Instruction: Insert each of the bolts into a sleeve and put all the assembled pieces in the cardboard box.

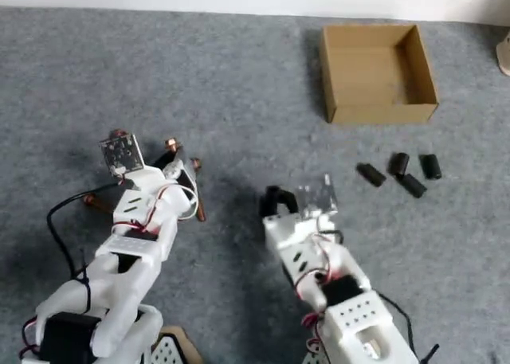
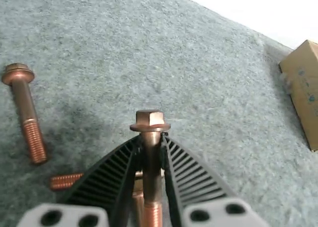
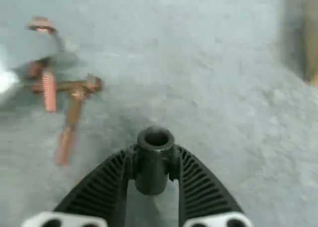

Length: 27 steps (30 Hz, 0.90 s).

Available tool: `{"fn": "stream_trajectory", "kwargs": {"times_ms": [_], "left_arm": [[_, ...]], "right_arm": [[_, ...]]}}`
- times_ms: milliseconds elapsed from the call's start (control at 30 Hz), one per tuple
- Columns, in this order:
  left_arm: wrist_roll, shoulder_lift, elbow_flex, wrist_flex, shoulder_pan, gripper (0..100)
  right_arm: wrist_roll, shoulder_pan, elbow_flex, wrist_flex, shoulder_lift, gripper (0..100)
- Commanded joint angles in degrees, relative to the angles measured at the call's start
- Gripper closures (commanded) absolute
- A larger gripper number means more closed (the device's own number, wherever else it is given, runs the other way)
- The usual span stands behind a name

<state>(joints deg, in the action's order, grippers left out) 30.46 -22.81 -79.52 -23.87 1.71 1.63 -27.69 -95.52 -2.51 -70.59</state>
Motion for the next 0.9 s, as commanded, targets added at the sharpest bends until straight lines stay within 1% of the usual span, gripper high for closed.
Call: {"fn": "stream_trajectory", "kwargs": {"times_ms": [0,200,367,467,733,867], "left_arm": [[0.79,-0.31,0.40,-1.67,1.10,100],[0.79,-0.75,0.22,-1.67,-0.40,100],[0.79,-0.84,0.40,-1.67,1.27,100],[0.79,-0.84,0.92,-2.29,2.24,100],[0.79,-0.92,1.54,-18.46,2.51,100],[0.79,-0.92,0.92,-19.87,5.67,100]], "right_arm": [[0.35,-2.77,-9.01,4.18,-4.62,99.4],[0.35,-2.95,-9.63,-4.09,-7.69,99.4],[0.35,-6.90,-9.63,-5.14,-7.78,99.4],[0.35,-7.78,-9.63,-5.23,-7.69,99.4],[0.35,-8.04,-9.63,-10.07,-7.69,99.4],[0.35,-8.04,-9.63,-11.03,-7.69,99.4]]}}
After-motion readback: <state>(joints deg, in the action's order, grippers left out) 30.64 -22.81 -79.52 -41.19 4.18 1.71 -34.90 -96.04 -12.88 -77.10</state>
